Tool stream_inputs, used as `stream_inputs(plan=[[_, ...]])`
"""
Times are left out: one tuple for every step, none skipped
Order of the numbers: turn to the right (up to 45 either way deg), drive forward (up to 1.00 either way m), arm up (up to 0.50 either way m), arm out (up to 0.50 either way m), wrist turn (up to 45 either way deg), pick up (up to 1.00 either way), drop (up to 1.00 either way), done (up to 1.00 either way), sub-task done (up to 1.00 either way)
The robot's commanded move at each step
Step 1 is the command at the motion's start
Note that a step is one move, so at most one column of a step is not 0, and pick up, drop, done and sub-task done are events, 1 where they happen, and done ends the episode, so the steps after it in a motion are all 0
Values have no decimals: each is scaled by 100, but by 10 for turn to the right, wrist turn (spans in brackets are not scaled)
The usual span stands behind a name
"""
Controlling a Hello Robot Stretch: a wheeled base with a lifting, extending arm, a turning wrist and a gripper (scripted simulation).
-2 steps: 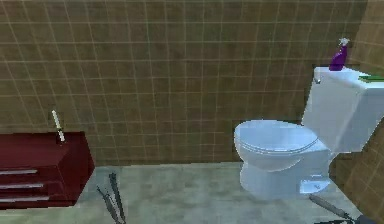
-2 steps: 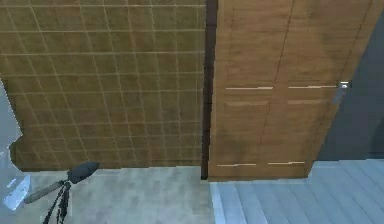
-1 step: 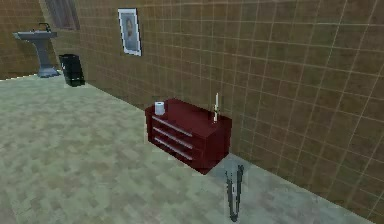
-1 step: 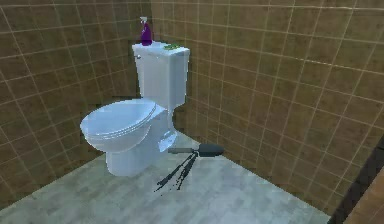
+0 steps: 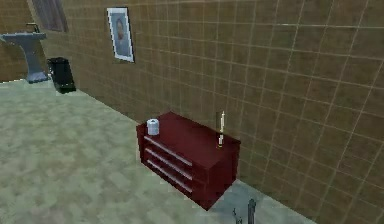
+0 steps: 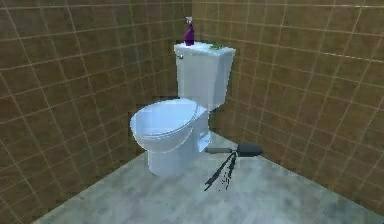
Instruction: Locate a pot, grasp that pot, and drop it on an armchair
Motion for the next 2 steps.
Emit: stream_inputs(plan=[[-450, 0, 0, 0, 0, 0, 0, 0, 0], [0, 100, 0, 0, 0, 0, 0, 0, 0]])
